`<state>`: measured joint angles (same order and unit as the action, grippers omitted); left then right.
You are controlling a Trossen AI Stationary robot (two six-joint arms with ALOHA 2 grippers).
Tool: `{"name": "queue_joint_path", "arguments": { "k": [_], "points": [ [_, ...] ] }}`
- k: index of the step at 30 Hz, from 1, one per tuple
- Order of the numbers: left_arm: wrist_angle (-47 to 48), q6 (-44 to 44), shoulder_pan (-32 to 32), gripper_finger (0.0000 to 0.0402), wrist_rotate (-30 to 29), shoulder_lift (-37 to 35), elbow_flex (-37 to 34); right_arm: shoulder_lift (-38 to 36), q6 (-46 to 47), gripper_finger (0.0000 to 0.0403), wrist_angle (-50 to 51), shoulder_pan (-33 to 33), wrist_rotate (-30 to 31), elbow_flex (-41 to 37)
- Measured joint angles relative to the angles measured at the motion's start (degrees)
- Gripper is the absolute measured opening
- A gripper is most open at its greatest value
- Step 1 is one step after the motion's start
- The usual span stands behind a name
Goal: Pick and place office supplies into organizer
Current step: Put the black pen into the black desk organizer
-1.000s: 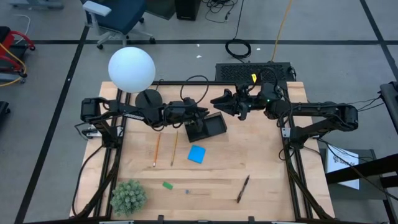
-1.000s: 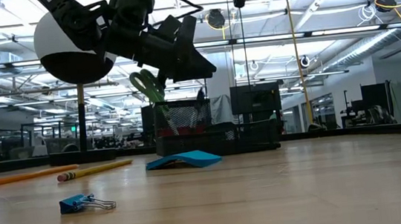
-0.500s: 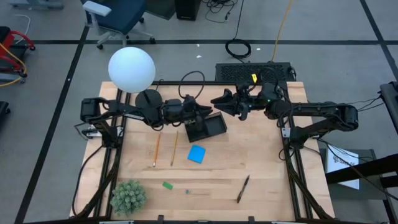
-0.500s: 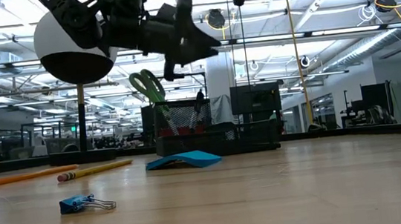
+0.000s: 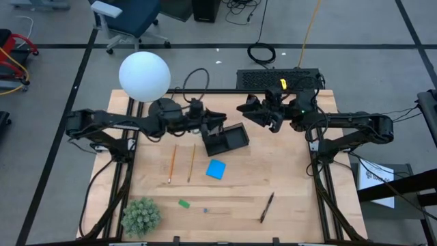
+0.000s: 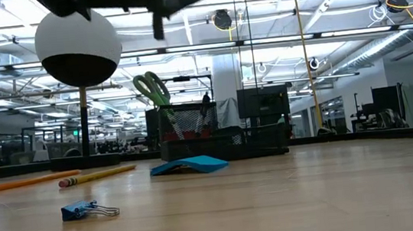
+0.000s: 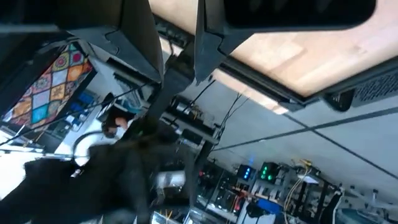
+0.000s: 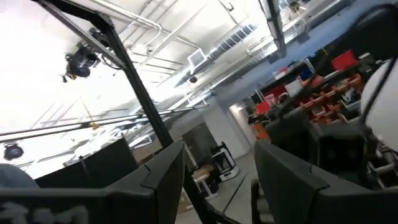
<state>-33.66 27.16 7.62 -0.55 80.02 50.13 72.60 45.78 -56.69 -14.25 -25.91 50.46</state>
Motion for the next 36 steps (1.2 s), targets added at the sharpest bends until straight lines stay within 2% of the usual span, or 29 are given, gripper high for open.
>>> {"name": "queue_joint_path", "arguments": {
  "k": [10, 19, 29, 36],
  "points": [
    [6.74, 0.46, -4.37, 0.0088, -1.03, -11.61, 0.00, -0.02, -0.46, 0.0183, -0.24, 3.60, -2.73, 0.00],
    [6.83, 3.06, -10.28, 0.0088, -1.01, -15.39, 0.00, -2.19, -2.12, 0.0183, 3.07, 6.47, -2.88, 0.38],
    [7.37, 3.85, -13.43, 0.0088, -1.49, -15.00, -0.04, -6.63, -17.34, 0.0183, 35.97, 9.92, -4.44, 11.68],
    [7.23, 4.46, -13.71, 0.0088, -2.02, -15.25, -0.04, -6.65, -24.59, 0.0183, 55.62, 13.61, -4.29, 19.68]
  ]
}}
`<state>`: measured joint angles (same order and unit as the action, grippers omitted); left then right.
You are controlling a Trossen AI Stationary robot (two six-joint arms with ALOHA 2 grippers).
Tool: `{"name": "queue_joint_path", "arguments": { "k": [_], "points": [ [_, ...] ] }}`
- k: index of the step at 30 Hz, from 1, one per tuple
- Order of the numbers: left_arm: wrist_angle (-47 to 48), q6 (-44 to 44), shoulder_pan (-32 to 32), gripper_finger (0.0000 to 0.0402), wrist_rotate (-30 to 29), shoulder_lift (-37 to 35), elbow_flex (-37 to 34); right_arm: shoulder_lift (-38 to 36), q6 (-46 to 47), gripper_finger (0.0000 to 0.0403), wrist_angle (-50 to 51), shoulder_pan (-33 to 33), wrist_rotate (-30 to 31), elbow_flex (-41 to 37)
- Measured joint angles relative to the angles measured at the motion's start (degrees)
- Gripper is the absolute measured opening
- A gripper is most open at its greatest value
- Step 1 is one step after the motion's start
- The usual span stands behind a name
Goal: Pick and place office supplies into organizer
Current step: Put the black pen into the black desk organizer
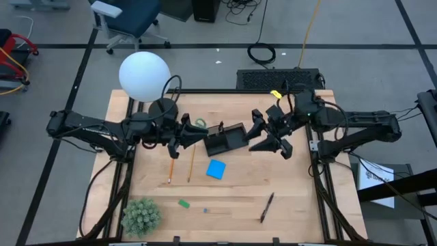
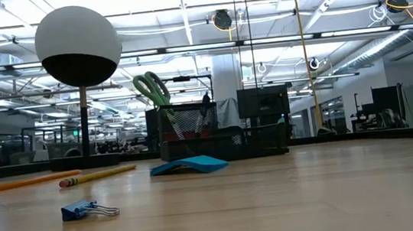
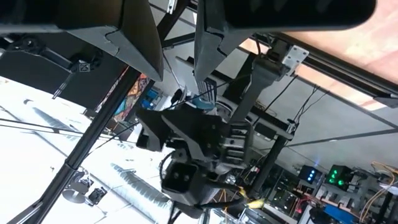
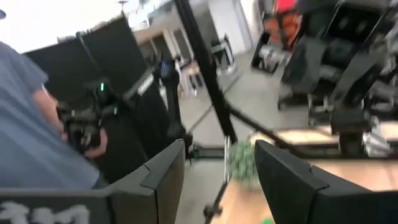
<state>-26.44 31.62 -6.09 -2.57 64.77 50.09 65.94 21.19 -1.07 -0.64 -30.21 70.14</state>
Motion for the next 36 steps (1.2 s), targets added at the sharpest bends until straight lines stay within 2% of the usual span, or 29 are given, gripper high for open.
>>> {"name": "queue_joint_path", "arguments": {
  "k": [11, 24, 27, 36],
  "points": [
    [0.17, 0.20, 0.00, 0.0088, 0.00, 0.00, 0.00, 0.16, -4.21, 0.0183, 16.80, 6.26, 0.99, 1.52],
    [1.11, -0.12, 0.03, 0.0088, -0.91, 0.00, 0.00, 0.25, -14.48, 0.0183, 35.42, 14.38, 9.75, 1.52],
    [1.10, -0.05, 0.05, 0.0088, -0.96, 0.00, 0.00, 0.25, -15.23, 0.0183, 36.95, 15.30, 12.34, 1.52],
    [1.11, 0.09, 0.04, 0.0088, -0.98, 0.00, 0.00, 0.25, -16.54, 0.0183, 37.91, 16.67, 14.06, 1.52]
  ]
}}
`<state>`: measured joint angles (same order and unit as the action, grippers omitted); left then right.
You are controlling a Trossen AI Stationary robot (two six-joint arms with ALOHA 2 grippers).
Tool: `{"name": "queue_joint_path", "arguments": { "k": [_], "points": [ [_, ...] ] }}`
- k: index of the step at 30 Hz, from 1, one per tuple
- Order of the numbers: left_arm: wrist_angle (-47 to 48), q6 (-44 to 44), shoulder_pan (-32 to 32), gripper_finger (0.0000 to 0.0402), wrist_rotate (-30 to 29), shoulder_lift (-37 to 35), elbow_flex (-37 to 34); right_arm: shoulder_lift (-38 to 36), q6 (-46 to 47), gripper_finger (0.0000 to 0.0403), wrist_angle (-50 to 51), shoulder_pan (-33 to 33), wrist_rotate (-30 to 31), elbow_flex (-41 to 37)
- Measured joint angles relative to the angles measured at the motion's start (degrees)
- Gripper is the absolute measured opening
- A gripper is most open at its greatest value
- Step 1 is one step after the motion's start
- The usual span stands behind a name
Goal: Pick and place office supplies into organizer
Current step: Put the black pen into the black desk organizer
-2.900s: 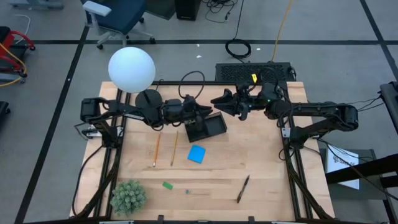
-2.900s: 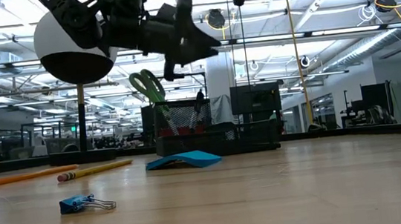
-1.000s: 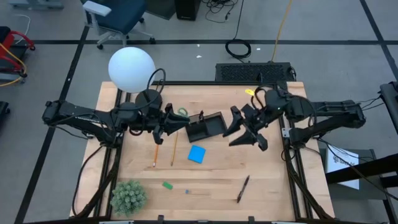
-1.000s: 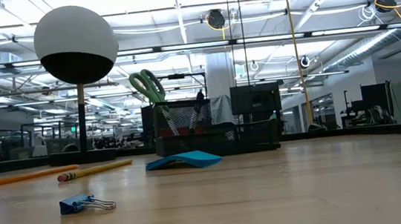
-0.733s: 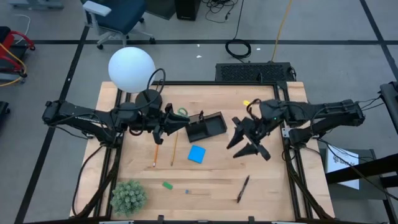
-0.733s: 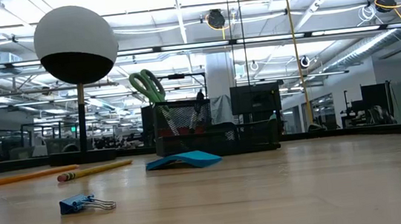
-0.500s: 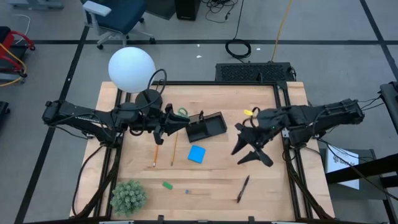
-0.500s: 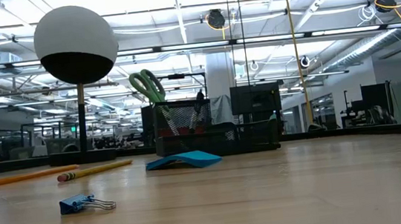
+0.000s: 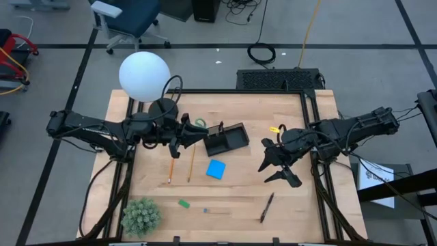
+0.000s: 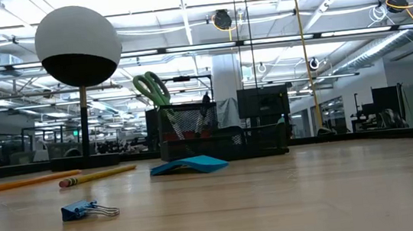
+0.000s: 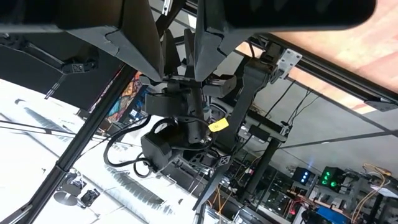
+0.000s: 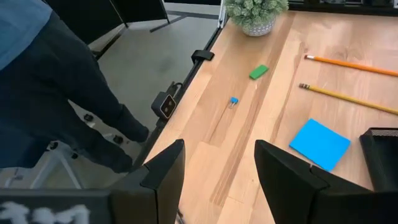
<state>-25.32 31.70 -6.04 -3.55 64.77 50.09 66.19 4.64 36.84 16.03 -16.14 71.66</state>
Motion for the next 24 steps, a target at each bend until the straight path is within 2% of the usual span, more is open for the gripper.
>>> {"name": "queue_joint_path", "arguments": {
  "k": [17, 24],
  "points": [
    [-0.11, 0.10, 0.00, 0.0088, 0.00, 0.00, 0.00, 6.35, -1.27, 0.0183, 12.77, 4.57, 0.31, 0.02],
    [-0.17, 0.11, 0.00, 0.0088, 0.00, 0.00, 0.00, 15.55, -4.07, 0.0183, 20.62, 6.82, 1.05, 0.04]
  ]
}}
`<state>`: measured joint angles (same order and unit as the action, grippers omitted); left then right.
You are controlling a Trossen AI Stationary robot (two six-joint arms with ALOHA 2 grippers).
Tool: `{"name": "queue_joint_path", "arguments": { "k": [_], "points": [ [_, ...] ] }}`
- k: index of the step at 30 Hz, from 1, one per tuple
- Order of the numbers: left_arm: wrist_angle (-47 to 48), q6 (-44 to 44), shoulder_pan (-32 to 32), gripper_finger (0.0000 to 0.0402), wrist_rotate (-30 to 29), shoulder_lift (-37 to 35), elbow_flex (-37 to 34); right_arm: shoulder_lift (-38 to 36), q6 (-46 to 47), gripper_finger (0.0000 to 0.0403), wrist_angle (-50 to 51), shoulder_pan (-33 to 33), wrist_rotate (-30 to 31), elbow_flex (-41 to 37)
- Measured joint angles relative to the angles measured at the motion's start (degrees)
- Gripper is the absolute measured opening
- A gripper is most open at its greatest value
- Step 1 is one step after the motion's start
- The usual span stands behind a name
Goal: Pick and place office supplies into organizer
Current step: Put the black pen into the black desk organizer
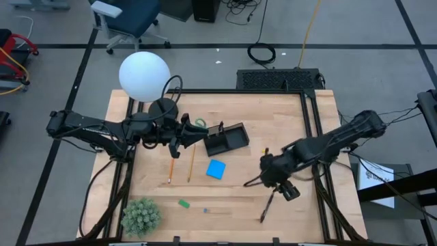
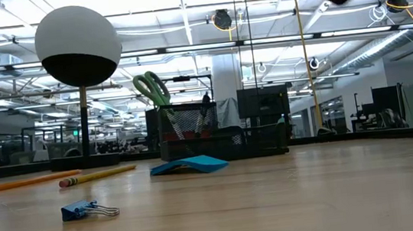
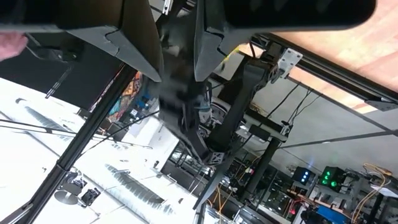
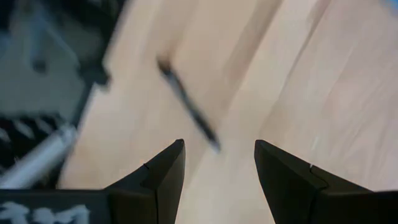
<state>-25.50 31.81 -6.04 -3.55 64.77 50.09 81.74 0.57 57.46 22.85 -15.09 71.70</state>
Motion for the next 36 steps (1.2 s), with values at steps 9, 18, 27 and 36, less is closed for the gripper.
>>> {"name": "queue_joint_path", "arguments": {
  "k": [9, 18, 27, 36],
  "points": [
    [0.01, -0.02, 0.00, 0.0088, 0.00, 0.00, 0.00, 11.98, -7.85, 0.0183, 5.49, 4.16, 3.20, 3.36],
    [0.01, -0.02, 0.01, 0.0088, 0.00, 0.00, 0.00, 17.06, -11.61, 0.0183, 0.65, 6.66, 9.50, 8.11],
    [0.00, -0.02, 0.00, 0.0088, 0.00, 0.00, 0.00, 17.45, -12.70, 0.0183, -4.07, 10.42, 12.22, 7.17],
    [0.02, -0.03, 0.00, 0.0088, 0.00, 0.00, 0.00, 14.22, -10.52, 0.0183, -7.84, 12.81, 11.90, -3.92]
  ]
}}
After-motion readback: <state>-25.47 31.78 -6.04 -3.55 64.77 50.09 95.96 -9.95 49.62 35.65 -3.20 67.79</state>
